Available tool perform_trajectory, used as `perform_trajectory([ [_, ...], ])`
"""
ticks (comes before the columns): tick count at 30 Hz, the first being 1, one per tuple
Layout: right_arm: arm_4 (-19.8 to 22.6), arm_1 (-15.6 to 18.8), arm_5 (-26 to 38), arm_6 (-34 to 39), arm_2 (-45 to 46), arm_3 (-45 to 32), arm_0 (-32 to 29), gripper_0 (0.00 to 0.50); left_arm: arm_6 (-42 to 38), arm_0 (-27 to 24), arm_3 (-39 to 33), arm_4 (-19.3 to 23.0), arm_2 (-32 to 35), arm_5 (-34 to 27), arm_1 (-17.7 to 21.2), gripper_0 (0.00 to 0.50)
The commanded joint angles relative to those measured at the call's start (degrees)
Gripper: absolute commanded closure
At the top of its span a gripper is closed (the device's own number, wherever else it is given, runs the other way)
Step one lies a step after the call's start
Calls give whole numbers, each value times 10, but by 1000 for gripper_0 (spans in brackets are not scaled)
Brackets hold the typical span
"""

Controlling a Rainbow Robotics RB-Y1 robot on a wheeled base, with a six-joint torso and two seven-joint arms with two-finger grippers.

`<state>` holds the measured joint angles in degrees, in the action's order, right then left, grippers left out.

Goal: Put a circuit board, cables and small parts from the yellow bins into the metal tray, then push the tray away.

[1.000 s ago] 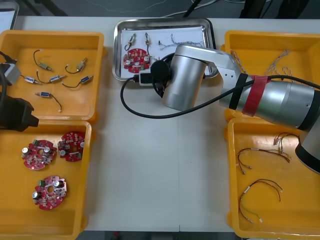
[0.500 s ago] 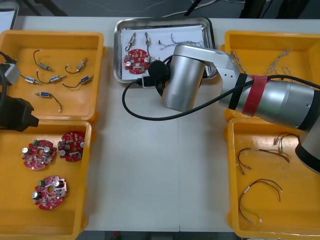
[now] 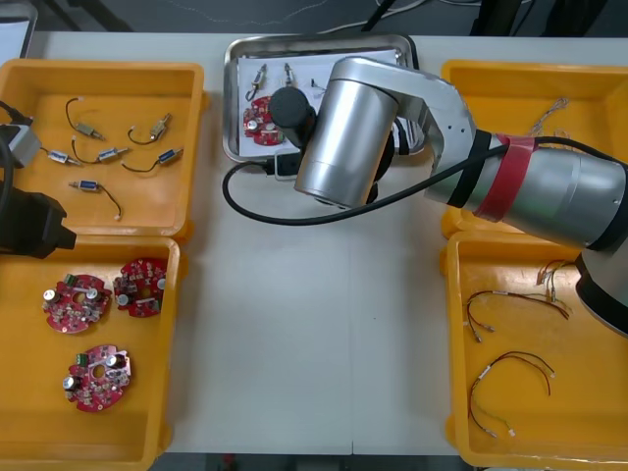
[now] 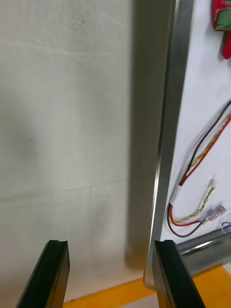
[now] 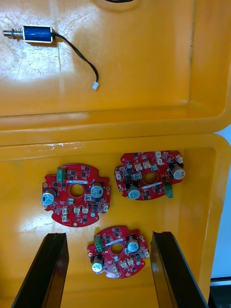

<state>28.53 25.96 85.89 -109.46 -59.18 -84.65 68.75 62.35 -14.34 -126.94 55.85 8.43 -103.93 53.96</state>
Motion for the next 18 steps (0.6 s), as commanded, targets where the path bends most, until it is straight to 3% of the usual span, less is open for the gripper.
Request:
perform_trajectory([
  [1, 11, 2, 53, -17, 74, -56, 3, 0, 47, 10, -15, -3, 20, 6, 25, 0],
  [9, 57, 5, 153, 44, 165, -95, -14, 0, 47, 10, -15, -3, 20, 6, 25, 0],
  [18, 58, 23, 241, 173, 239, -165, -57, 0, 47, 10, -15, -3, 20, 6, 25, 0],
])
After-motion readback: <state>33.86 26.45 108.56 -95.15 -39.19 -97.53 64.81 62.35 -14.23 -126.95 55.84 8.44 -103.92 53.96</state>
